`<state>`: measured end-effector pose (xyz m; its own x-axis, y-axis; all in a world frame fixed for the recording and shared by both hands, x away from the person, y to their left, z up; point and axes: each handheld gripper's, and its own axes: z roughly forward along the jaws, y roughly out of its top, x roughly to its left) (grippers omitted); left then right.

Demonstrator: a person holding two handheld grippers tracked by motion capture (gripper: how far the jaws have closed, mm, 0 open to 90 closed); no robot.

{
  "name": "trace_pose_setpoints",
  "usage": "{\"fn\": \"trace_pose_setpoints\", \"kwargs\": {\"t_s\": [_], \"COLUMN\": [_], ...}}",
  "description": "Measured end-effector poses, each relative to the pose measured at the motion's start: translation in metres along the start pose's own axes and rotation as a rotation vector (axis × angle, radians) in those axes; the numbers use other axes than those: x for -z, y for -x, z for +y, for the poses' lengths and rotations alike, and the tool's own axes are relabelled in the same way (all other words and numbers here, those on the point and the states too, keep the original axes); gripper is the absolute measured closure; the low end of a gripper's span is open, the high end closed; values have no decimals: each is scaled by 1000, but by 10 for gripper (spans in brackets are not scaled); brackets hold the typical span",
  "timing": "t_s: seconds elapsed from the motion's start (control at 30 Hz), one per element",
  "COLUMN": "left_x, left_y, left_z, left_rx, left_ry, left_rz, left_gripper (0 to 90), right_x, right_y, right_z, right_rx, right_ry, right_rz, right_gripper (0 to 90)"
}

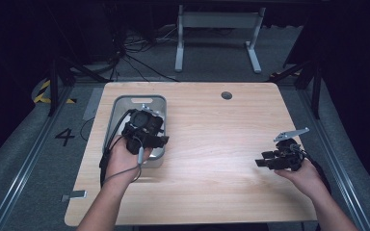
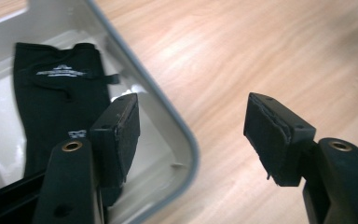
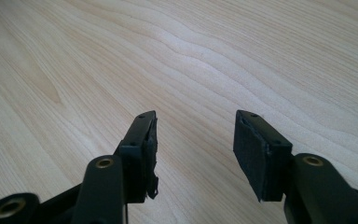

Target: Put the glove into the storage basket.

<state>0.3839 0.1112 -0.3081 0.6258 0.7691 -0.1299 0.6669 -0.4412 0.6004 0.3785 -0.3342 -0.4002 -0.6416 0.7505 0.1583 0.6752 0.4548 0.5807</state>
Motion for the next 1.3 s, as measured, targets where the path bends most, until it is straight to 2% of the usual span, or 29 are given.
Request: {"fn": "trace_pose_setpoints", "kwargs": {"t_s": [0.07, 0.1, 0.13, 0.23, 0.27, 0.33, 0.47, 0.6, 0.77, 0.83, 1.03, 1.07, 1.1, 1.13, 1.3], "left_x": [-4, -4, -7, -9, -10, -10, -15, -23, -32, -37, -54, -61, -61, -67, -74], "left_y": [10, 10, 17, 23, 26, 29, 37, 39, 37, 37, 37, 36, 36, 34, 30], "left_z": [-7, -7, -13, -18, -22, -25, -40, -47, -53, -56, -67, -72, -72, -78, -88], "left_rx": [-24, -24, -47, -64, -71, -79, -120, -126, -116, -124, -135, -124, -124, -111, -98], "left_ry": [-16, -16, -17, -11, -9, -2, 4, -29, -43, -53, -50, -59, -59, -74, -61], "left_rz": [-22, -22, -39, -54, -74, -79, -126, -128, -147, -145, -174, -157, -157, -135, -148], "left_gripper": [352, 352, 352, 352, 353, 353, 348, 344, 342, 342, 345, 348, 354, 355, 365], "right_x": [1, 1, 1, 1, 1, 1, 0, -2, -2, -3, -7, -8, -8, -10, -15], "right_y": [0, 0, 0, 0, -1, -1, 0, -1, -2, -2, -4, -4, -4, -4, -1], "right_z": [0, 0, 0, 0, 0, 0, -1, -1, -1, -1, -2, -2, -2, -3, -6], "right_rx": [1, 1, -1, 2, 2, 4, 6, 1, 10, 11, 25, 35, 35, 40, 44], "right_ry": [7, 7, 7, 5, 6, 6, -1, -5, -4, -6, -13, -12, -12, -14, -25], "right_rz": [0, -1, -1, -2, -2, -1, -5, -2, 2, 2, 12, 16, 16, 15, 16], "right_gripper": [500, 499, 500, 499, 499, 498, 498, 497, 497, 497, 496, 496, 496, 497, 498]}}
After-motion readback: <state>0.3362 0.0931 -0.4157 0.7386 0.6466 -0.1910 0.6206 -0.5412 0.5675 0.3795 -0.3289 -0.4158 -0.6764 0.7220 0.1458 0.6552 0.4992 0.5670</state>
